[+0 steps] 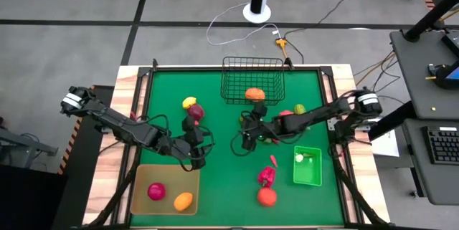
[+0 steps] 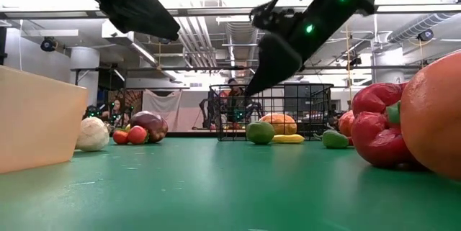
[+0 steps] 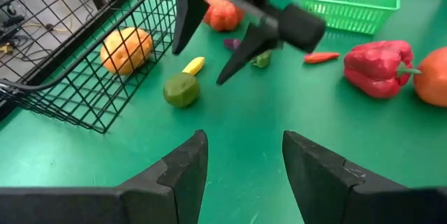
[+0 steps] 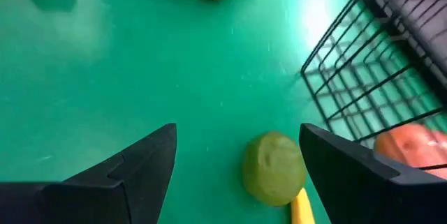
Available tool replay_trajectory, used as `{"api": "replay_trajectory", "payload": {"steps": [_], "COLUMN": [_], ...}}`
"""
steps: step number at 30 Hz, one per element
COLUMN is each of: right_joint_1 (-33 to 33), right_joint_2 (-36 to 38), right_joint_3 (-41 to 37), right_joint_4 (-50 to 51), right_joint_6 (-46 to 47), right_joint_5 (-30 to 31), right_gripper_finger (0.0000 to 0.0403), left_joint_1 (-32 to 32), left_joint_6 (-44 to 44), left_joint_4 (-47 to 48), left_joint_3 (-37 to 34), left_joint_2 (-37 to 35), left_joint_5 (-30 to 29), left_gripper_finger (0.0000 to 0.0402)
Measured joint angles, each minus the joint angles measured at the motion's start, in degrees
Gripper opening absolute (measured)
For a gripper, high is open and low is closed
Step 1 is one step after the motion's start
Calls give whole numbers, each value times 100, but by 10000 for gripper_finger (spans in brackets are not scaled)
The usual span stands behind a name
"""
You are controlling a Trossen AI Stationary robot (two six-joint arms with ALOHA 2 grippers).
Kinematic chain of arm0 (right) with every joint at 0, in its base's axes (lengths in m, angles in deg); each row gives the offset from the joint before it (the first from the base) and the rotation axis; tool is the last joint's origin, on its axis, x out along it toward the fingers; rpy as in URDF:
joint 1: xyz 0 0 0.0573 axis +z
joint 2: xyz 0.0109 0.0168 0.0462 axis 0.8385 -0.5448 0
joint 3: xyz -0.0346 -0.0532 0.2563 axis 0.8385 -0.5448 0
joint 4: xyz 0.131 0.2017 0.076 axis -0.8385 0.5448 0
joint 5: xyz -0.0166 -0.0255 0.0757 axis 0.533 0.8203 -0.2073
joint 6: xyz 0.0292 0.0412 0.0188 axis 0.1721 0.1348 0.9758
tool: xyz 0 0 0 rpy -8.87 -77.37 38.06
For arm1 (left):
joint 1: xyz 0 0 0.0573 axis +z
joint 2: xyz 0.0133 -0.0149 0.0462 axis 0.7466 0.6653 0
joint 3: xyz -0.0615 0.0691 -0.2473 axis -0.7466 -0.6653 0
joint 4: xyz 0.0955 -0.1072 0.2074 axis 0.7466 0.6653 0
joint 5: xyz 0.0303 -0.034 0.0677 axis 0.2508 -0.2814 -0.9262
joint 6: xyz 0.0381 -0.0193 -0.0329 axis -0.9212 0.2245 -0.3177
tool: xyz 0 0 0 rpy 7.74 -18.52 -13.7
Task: Sort produce into baskets
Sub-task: Put the green lime into the orange bin
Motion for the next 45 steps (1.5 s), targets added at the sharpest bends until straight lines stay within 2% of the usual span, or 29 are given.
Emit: {"api": "replay_trajectory", "payload": {"steps": [7, 13, 19, 27, 33, 45], "right_joint_1": [-254, -429, -470, -497, -537, -608], "right_joint_2": [-345, -324, -399, -641, -638, -823], "right_joint_3": [238, 257, 253, 246, 244, 244], "right_joint_4": [404, 771, 737, 719, 697, 679], "right_joint_6": [383, 599, 586, 602, 606, 633], "right_joint_5": [3, -35, -245, -152, -152, -320], "right_gripper_finger": [295, 296, 293, 292, 264, 177], "left_joint_1": [0, 0, 0, 0, 0, 1], "left_joint_6": [-1, 0, -9, -7, -4, -4], "left_joint_4": [14, 21, 33, 32, 29, 29], "left_joint_3": [0, 0, -8, -35, -35, -35], "left_joint_2": [0, 0, 0, 2, 2, 2], "left_joint_5": [2, 2, -67, -79, -81, -82], "left_gripper_finger": [168, 168, 168, 168, 168, 168]}}
